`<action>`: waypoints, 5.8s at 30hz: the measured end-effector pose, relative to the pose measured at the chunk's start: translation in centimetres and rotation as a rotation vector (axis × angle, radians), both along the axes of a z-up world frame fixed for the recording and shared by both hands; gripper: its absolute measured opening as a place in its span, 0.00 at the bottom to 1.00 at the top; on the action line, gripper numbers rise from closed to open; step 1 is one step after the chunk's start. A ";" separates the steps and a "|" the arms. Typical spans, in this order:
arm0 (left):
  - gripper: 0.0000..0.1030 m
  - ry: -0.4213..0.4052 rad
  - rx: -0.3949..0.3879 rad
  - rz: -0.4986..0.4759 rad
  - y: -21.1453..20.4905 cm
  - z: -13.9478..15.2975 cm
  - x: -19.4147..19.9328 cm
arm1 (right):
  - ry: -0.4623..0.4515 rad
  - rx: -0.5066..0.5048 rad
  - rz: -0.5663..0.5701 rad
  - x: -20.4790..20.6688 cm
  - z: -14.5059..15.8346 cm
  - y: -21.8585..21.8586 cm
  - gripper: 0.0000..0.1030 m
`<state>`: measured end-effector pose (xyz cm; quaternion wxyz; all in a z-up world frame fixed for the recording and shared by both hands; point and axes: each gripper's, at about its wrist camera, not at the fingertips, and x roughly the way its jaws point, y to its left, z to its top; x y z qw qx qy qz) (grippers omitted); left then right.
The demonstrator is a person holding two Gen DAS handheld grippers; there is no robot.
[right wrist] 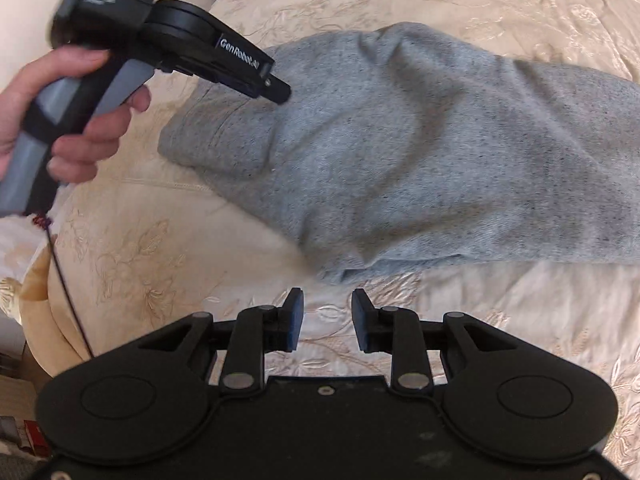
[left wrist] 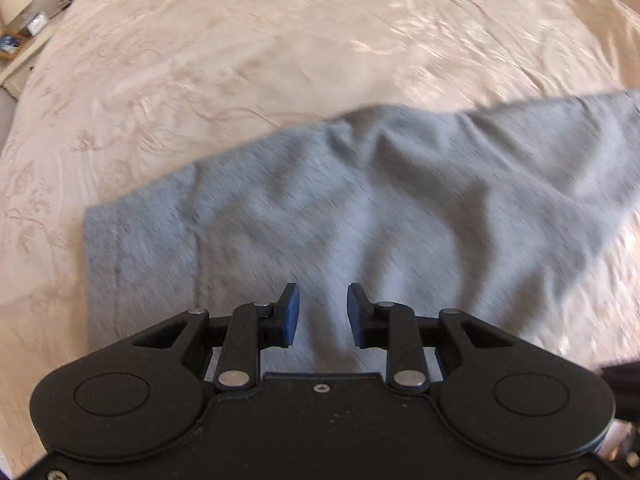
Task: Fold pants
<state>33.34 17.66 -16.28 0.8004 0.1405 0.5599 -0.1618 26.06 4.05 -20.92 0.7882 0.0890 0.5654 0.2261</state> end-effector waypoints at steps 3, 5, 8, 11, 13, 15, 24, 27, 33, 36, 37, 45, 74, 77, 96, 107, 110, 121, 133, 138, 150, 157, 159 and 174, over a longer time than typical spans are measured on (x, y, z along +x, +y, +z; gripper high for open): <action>0.36 0.018 -0.004 0.002 0.4 0.2 -2.4 | -0.016 -0.016 -0.003 0.2 -0.7 0.7 0.29; 0.36 0.039 -0.011 0.027 1.0 0.5 -3.4 | -0.030 -0.027 -0.016 0.5 -1.1 0.9 0.29; 0.36 0.077 -0.037 0.073 2.3 0.6 -4.7 | -0.049 -0.035 -0.033 1.6 -1.9 1.0 0.31; 0.36 0.113 -0.059 0.127 3.7 0.6 -5.3 | -0.077 -0.037 -0.025 2.2 -2.1 1.4 0.32; 0.35 0.122 -0.060 0.155 4.4 0.5 -5.5 | -0.074 -0.033 0.001 2.5 -2.5 2.2 0.32; 0.35 0.134 -0.066 0.181 4.9 0.4 -5.7 | -0.056 -0.034 0.032 2.4 -2.8 2.8 0.32; 0.35 0.113 -0.071 0.174 5.2 1.0 -6.6 | -0.108 -0.112 0.021 3.3 -3.9 4.1 0.23; 0.35 0.108 -0.077 0.168 5.3 1.3 -6.8 | -0.139 -0.102 0.104 2.3 -2.8 5.1 0.07; 0.35 0.101 -0.062 0.152 5.4 1.1 -6.2 | -0.165 -0.107 0.098 1.8 -1.8 4.5 0.06; 0.35 0.082 -0.063 0.139 5.4 1.3 -5.4 | -0.206 -0.164 0.197 0.3 -2.1 7.2 0.07; 0.35 0.072 -0.064 0.131 5.3 1.5 -5.1 | -0.240 -0.209 0.251 -0.4 -2.4 7.8 0.07; 0.35 -0.036 -0.042 0.001 1.8 1.6 -0.4 | -0.214 -0.205 0.199 -0.1 -2.8 7.5 0.11; 0.33 -0.054 -0.086 0.007 -3.8 -1.7 6.0 | -0.224 -0.232 -0.286 8.6 -0.3 -8.6 0.17; 0.33 -0.046 -0.057 -0.027 -6.6 -3.5 7.1 | -0.186 -0.250 -0.328 11.5 -2.2 -11.6 0.17; 0.22 -0.008 -0.135 0.543 -2.7 -4.8 12.1 | -0.180 -0.478 -0.437 19.5 -7.5 -29.0 0.11; 0.30 -0.094 -0.039 0.411 -8.5 -0.4 4.2 | -0.234 -0.352 -0.631 15.7 -2.2 -43.6 0.26; 0.30 -0.089 -0.008 0.369 -10.8 -0.6 2.4 | -0.232 -0.404 -0.620 16.4 -2.0 -47.2 0.27; 0.30 -0.034 -0.035 0.403 -15.1 -0.8 -0.4 | -0.130 -0.430 -0.451 19.7 -4.9 -52.9 0.34; 0.30 -0.032 -0.034 0.359 -19.4 -0.3 -0.6 | -0.082 -0.405 -0.629 19.0 -6.5 -56.6 0.05; 0.30 -0.028 -0.022 0.312 -21.1 -0.4 -1.0 | -0.116 -0.198 -0.786 13.4 -3.5 -59.6 0.40; 0.30 -0.033 0.005 0.298 -22.1 0.6 -2.4 | 0.020 0.013 -0.900 4.3 -6.4 -56.9 0.40; 0.30 -0.027 0.021 0.334 -21.8 1.1 -3.8 | 0.019 0.091 -0.953 4.9 -8.3 -56.7 0.41; 0.30 -0.028 0.026 0.342 -21.7 1.4 -4.3 | 0.027 0.116 -0.979 5.8 -8.7 -57.3 0.41; 0.31 0.058 0.060 0.390 -22.7 1.3 -4.6 | -0.014 0.142 -0.952 7.0 -7.5 -57.6 0.41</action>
